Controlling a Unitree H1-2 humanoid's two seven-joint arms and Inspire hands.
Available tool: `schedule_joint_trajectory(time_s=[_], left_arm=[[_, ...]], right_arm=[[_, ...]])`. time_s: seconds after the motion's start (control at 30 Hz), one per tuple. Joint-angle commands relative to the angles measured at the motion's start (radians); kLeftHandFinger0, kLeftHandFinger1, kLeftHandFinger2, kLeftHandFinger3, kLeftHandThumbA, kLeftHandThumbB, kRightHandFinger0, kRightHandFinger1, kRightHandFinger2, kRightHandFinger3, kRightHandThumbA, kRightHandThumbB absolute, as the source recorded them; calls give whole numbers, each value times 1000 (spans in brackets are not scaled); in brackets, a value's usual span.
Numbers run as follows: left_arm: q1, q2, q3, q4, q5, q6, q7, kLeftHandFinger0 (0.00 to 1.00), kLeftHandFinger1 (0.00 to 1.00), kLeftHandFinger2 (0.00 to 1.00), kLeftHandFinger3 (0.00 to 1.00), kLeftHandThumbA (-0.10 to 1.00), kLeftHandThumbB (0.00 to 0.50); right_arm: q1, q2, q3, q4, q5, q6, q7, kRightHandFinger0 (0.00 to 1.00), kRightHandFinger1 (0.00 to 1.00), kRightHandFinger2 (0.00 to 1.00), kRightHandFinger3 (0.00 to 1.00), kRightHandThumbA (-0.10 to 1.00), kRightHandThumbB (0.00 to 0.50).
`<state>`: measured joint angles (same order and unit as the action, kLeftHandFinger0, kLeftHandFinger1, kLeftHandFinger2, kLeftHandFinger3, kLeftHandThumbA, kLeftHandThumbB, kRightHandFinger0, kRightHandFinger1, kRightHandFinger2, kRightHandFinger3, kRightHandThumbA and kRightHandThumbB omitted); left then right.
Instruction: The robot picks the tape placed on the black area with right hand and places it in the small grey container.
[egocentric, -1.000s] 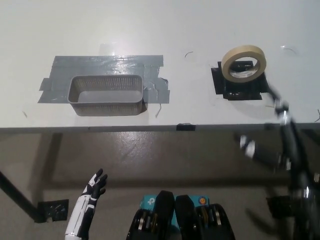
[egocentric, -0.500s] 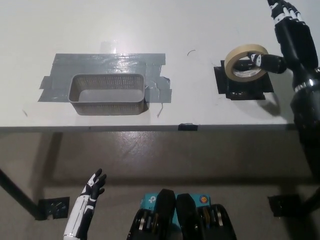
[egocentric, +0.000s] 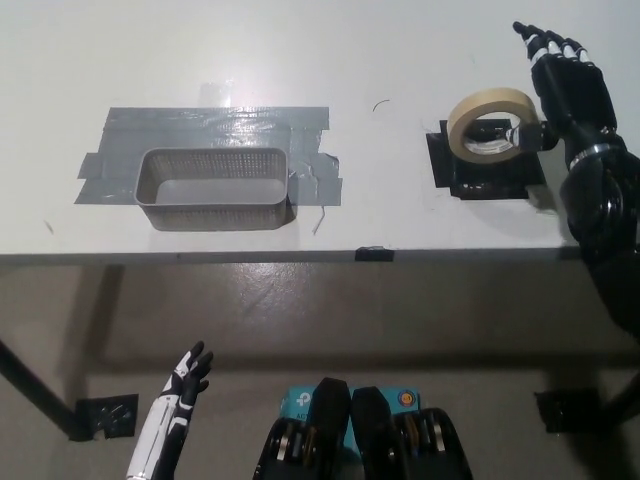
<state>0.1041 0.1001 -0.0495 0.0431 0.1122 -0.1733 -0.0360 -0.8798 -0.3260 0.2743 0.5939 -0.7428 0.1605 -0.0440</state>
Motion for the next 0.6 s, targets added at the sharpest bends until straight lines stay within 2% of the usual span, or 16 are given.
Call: schedule_joint_trajectory(time_s=[0.0,0.13,0.5,0.57], left_arm=[[21,12,-7,-33,17,-35,-2,1000,1000,1000,1000,1000,162],[31,10,-7,-31,16,-47,-1,1000,1000,1000,1000,1000,150],[17,12,-11,-36,22,-31,-8,1000,1000,1000,1000,1000,178],[14,14,-12,-37,23,-34,-9,1000,1000,1000,1000,1000,167]], right_arm=[[-90,-19,15,14,-15,26,8,1000,1000,1000,1000,924,474],[-108,-13,34,39,-10,45,27,1000,1000,1000,1000,946,475],[-183,6,46,167,13,66,42,1000,1000,1000,1000,924,447],[-194,9,55,207,12,64,34,1000,1000,1000,1000,946,454]])
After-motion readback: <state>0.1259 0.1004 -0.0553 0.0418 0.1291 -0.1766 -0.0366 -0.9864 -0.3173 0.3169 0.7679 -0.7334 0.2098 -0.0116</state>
